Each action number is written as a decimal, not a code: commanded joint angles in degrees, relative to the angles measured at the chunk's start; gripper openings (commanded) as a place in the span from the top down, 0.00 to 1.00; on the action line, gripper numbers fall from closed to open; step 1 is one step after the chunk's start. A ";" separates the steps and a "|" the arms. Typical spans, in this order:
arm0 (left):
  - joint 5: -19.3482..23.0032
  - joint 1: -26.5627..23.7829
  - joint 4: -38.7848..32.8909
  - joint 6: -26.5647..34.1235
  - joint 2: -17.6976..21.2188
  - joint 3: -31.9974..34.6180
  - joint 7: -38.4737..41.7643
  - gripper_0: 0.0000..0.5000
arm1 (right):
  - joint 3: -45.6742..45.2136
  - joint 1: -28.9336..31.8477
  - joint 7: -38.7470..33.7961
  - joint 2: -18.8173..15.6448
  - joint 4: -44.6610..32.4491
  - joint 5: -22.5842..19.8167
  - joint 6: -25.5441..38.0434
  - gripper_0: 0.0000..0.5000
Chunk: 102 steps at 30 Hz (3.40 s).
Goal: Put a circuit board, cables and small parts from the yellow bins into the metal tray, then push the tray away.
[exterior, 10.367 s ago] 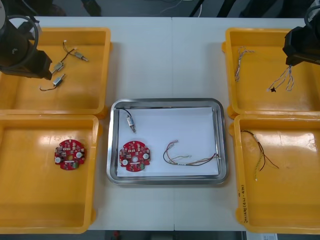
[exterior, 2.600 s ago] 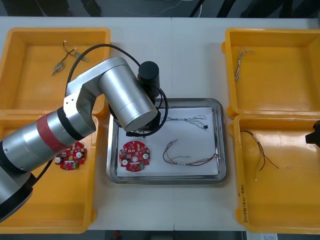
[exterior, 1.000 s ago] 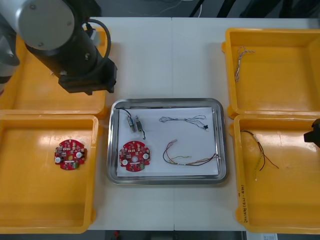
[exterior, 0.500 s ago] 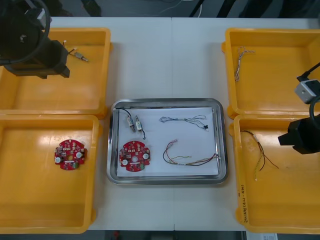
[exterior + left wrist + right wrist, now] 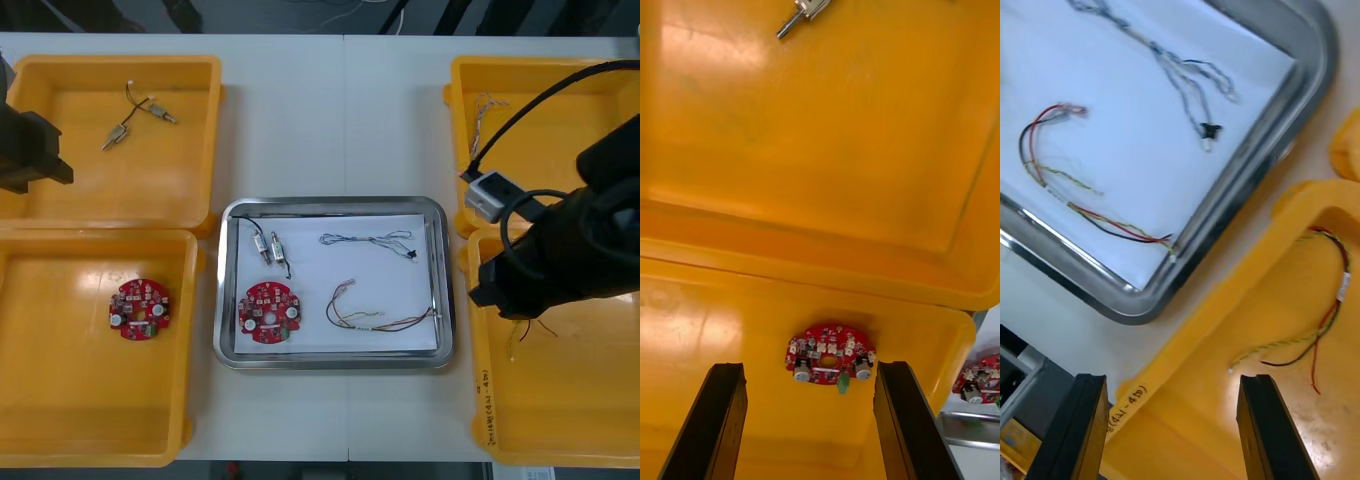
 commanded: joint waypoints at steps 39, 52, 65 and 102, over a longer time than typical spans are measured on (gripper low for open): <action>0.17 20.56 -16.37 0.38 0.69 11.58 -14.38 0.00 | 45.71 -16.09 16.74 12.97 6.70 25.33 -8.97 0.00; 0.17 20.56 -16.37 0.38 0.69 11.58 -14.38 0.00 | 53.27 -16.09 17.00 17.36 8.72 33.07 -6.16 0.00; 0.17 20.56 -16.37 0.38 0.69 11.58 -14.38 0.00 | 53.79 -16.00 18.32 20.00 16.45 31.92 -8.97 0.00; 0.17 20.56 -16.37 0.38 0.69 11.58 -14.38 0.00 | 60.65 -12.40 18.23 20.17 19.09 41.68 -18.90 0.00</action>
